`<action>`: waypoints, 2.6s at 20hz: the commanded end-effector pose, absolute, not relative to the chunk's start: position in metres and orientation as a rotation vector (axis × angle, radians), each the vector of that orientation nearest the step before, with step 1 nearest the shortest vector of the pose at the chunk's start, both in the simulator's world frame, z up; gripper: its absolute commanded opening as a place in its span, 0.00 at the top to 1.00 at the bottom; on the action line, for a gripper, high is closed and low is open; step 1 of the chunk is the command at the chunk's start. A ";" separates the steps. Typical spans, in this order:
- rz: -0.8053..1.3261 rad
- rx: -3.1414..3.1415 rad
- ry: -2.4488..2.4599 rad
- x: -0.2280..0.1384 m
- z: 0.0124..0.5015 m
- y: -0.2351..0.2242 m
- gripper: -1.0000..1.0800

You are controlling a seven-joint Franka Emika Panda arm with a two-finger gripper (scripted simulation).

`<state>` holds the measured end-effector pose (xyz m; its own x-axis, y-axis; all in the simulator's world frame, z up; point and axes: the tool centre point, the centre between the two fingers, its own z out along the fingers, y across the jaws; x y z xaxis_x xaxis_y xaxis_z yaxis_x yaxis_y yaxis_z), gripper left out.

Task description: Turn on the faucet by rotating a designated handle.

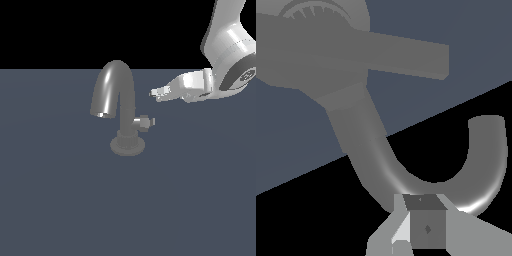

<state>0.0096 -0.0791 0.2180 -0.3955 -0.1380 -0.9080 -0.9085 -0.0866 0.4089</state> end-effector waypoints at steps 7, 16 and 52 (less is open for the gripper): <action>1.597 -0.924 1.603 0.000 0.182 -0.081 1.00; 1.604 -0.885 1.610 -0.002 0.176 -0.080 1.00; 1.574 -0.925 1.573 -0.021 0.093 -0.080 1.00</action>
<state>-0.0238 -0.0803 0.1132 -0.4711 0.0039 -0.8821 -0.8820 -0.0191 0.4709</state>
